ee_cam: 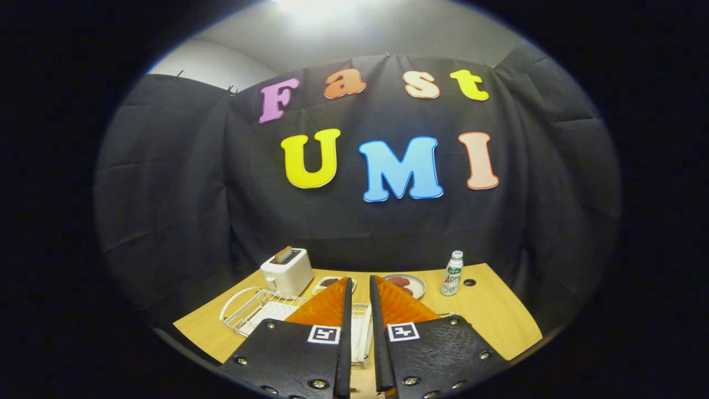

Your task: Take the plate from the dish rack, then take the spoon from the basket and place it into the plate.

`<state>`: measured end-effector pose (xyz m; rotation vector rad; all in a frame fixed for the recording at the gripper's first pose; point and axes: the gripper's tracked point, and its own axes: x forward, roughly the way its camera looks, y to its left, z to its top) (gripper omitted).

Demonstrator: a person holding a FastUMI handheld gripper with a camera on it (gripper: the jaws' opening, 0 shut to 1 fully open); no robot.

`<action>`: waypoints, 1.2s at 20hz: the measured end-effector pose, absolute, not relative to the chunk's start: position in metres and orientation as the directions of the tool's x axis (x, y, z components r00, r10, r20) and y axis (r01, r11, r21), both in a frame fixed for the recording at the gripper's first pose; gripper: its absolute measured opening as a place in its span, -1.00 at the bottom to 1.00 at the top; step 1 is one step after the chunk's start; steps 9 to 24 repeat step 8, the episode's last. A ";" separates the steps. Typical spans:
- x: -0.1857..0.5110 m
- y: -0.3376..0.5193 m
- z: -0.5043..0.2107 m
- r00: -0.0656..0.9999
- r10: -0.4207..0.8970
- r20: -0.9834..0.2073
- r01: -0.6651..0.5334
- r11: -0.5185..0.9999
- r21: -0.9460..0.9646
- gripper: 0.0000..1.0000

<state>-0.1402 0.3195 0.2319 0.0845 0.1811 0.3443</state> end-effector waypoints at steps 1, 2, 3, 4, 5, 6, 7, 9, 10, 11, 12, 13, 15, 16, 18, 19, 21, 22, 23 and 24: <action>-0.136 0.308 0.241 0.935 0.325 -0.141 -0.312 0.944 0.105 -0.66; -0.131 0.298 0.251 0.944 0.308 -0.121 -0.297 0.950 0.096 -0.66; -0.127 0.287 0.260 0.951 0.292 -0.101 -0.283 0.955 0.091 -0.66; -0.124 0.278 0.268 0.958 0.275 -0.083 -0.268 0.959 0.092 -0.67; -0.121 0.271 0.276 0.962 0.263 -0.068 -0.255 0.962 0.099 -0.67; -0.118 0.263 0.281 0.966 0.252 -0.058 -0.245 0.963 0.109 -0.67; -0.116 0.256 0.286 0.969 0.242 -0.050 -0.235 0.965 0.116 -0.67; -0.113 0.249 0.290 0.972 0.232 -0.043 -0.226 0.967 0.120 -0.67; -0.113 0.249 0.290 0.972 0.232 -0.043 -0.226 0.967 0.120 -0.67; -0.113 0.249 0.290 0.972 0.232 -0.043 -0.226 0.967 0.120 -0.67; -0.113 0.249 0.290 0.972 0.232 -0.043 -0.226 0.967 0.120 -0.67; -0.113 0.249 0.290 0.972 0.232 -0.043 -0.226 0.967 0.120 -0.67; -0.113 0.249 0.290 0.972 0.232 -0.043 -0.226 0.967 0.120 -0.67; -0.113 0.249 0.290 0.972 0.232 -0.043 -0.226 0.967 0.120 -0.67; -0.113 0.249 0.290 0.972 0.232 -0.043 -0.226 0.967 0.120 -0.67; -0.113 0.249 0.290 0.972 0.232 -0.043 -0.226 0.967 0.120 -0.67; -0.113 0.249 0.290 0.972 0.232 -0.043 -0.226 0.967 0.120 -0.67; -0.113 0.249 0.290 0.972 0.232 -0.043 -0.226 0.967 0.120 -0.67; -0.113 0.249 0.290 0.972 0.232 -0.043 -0.226 0.967 0.120 -0.67; -0.113 0.249 0.290 0.972 0.232 -0.043 -0.226 0.967 0.120 -0.67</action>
